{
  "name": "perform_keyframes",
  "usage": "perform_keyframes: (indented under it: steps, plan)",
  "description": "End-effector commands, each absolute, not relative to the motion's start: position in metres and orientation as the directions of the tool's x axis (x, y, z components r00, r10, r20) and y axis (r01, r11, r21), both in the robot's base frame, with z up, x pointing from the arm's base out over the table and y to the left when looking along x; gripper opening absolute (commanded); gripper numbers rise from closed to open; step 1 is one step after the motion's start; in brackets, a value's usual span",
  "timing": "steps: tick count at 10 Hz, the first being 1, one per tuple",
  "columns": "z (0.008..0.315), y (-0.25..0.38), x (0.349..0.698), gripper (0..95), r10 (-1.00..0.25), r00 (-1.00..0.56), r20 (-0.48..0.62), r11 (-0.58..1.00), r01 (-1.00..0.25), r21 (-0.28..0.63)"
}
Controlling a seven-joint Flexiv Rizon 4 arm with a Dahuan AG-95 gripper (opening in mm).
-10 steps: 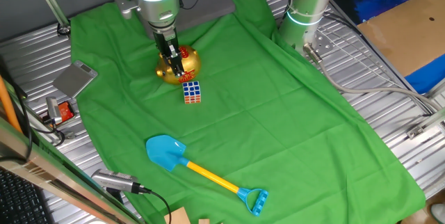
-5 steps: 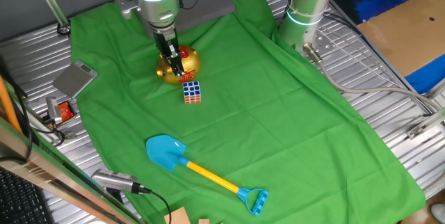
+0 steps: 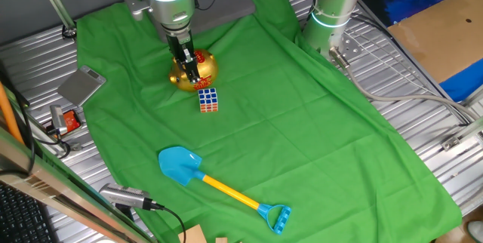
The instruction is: Use a shovel to scoop up an object
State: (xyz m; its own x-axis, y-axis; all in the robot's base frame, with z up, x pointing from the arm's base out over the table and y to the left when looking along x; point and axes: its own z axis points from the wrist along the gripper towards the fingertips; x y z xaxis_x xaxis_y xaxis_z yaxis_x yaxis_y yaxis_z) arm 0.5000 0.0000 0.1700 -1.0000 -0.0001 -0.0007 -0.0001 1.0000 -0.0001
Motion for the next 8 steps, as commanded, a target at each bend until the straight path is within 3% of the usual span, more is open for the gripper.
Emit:
perform_keyframes:
  steps: [1, 8]
  plan:
    - [0.1700, 0.0000, 0.5000, 0.0, -0.030, -1.000, -0.005, 0.999, -0.030, 0.019]
    - [0.1700, 0.0000, 0.5000, 0.0, -0.030, -1.000, -0.002, 0.999, -0.030, 0.010]
